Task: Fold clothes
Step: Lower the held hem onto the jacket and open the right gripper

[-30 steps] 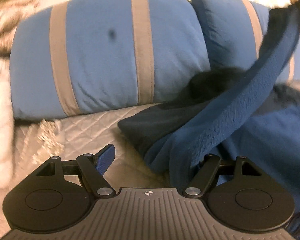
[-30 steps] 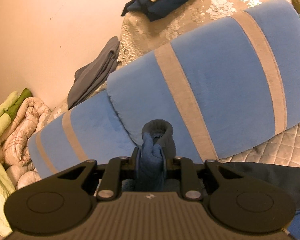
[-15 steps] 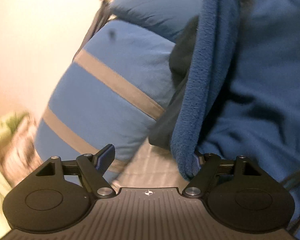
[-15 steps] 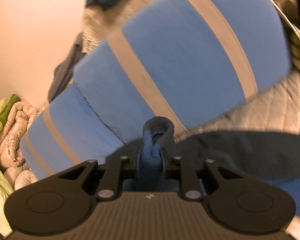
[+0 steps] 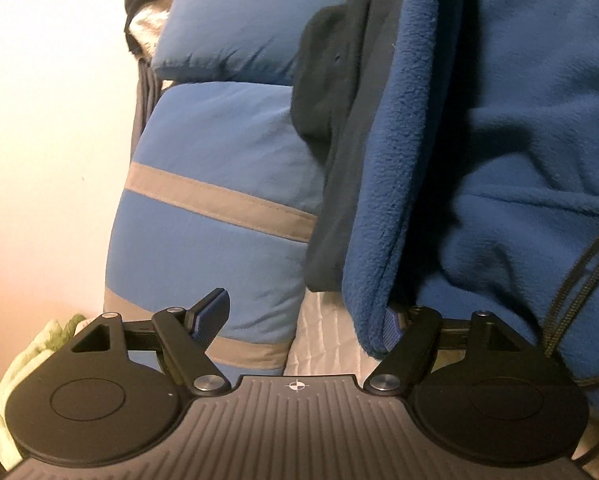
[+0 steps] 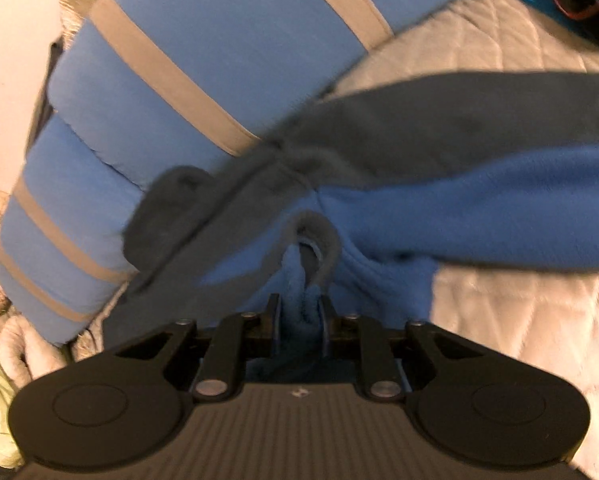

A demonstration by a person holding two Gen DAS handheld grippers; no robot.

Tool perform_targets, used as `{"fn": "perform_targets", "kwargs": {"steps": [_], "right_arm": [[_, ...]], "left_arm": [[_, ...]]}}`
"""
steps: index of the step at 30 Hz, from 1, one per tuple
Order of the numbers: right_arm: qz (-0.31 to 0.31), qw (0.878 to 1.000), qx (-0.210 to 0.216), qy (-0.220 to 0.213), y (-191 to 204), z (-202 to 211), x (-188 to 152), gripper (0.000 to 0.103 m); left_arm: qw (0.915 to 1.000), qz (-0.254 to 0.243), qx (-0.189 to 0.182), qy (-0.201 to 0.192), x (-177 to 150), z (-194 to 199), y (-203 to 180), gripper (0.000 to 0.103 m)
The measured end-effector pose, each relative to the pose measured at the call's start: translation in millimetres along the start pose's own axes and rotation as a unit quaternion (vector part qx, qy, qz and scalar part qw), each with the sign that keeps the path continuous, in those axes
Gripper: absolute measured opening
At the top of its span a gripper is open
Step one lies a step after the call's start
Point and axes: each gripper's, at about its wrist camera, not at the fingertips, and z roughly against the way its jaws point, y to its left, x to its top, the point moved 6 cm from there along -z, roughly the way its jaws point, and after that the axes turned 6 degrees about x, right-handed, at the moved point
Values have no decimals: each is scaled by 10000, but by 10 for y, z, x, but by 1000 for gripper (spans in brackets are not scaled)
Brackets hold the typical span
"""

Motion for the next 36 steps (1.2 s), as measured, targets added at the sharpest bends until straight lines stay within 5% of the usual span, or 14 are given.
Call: {"fn": "perform_targets", "kwargs": {"steps": [13, 18, 20, 24, 30, 36], "right_arm": [[-76, 9987, -496, 86, -153, 46, -214, 18], [6, 9981, -580, 190, -136, 37, -224, 22], [27, 9978, -621, 220, -118, 40, -215, 51], [113, 9964, -834, 108, -93, 203, -113, 84], [374, 9942, -1000, 108, -68, 623, 65, 94], [1261, 9850, -1180, 69, 132, 1107, 159, 103]], "left_arm": [[9939, -868, 360, -578, -74, 22, -315, 76], [9972, -560, 197, -445, -71, -49, -258, 77], [9972, -568, 198, -453, -68, -46, -238, 78], [9954, -740, 309, -533, -77, 29, -237, 81], [9978, -464, 77, -470, -70, 82, -103, 82], [9983, 34, -396, -429, -113, 184, 132, 82]]}}
